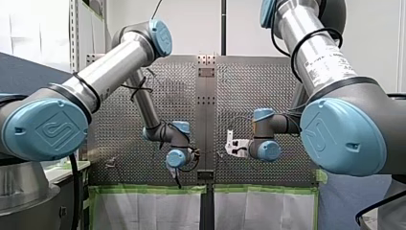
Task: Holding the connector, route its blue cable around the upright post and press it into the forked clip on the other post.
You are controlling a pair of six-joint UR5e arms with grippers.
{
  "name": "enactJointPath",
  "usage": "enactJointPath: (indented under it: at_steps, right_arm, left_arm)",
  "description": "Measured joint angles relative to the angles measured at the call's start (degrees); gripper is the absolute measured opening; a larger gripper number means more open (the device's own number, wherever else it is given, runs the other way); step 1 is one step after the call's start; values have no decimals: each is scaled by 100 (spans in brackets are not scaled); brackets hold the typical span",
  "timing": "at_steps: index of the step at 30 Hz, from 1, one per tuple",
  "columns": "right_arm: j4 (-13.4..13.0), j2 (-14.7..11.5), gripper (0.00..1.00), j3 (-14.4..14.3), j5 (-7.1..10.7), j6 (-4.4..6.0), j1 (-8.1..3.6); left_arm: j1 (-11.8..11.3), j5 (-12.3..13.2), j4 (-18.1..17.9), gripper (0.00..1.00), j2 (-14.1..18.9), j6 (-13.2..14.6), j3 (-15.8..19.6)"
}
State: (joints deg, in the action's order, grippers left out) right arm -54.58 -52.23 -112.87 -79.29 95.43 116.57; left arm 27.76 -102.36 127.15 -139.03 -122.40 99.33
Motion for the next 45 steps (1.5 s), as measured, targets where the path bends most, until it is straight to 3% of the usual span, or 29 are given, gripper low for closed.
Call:
enactJointPath:
  at_steps: [18, 19, 20, 21, 23, 24, 26, 27, 28, 34, 41, 45]
  right_arm:
    - [-6, 4, 0, -3, 19, 14, 9]
    - [-5, 4, 0, -4, 16, 12, 9]
    - [-3, 4, 0, -3, 14, 12, 10]
    - [-3, 4, 0, -3, 13, 10, 11]
    - [-2, 4, 0, -4, 10, 7, 11]
    - [-3, 4, 0, -4, 10, 6, 11]
    - [-6, 4, 0, -4, 10, 6, 12]
    - [-9, 4, 0, -4, 9, 8, 12]
    - [-12, 4, 0, -4, 9, 9, 12]
    - [-19, 3, 0, -3, 7, 6, 18]
    - [-19, 3, 0, -3, 7, 4, 29]
    - [-15, 4, 0, -5, 8, 4, 41]
  left_arm:
    - [231, -103, -83, 97, 1, -134, -3]
    - [234, -114, -111, 71, 2, -131, -3]
    - [236, -128, -128, 55, 1, -127, -3]
    - [238, -147, -144, 55, 2, -122, -3]
    - [243, -219, -193, 22, 3, -94, -3]
    - [247, -261, -219, 22, 3, -67, -3]
    - [253, -349, -273, 8, 3, 25, -3]
    - [255, -376, -288, 8, 3, 70, -3]
    - [257, -406, -293, 2, 3, 135, -3]
    - [258, -541, -287, 2, 5, 369, -4]
    - [270, -473, -290, 2, 2, 316, -49]
    - [291, -559, -275, 2, -2, 409, -52]
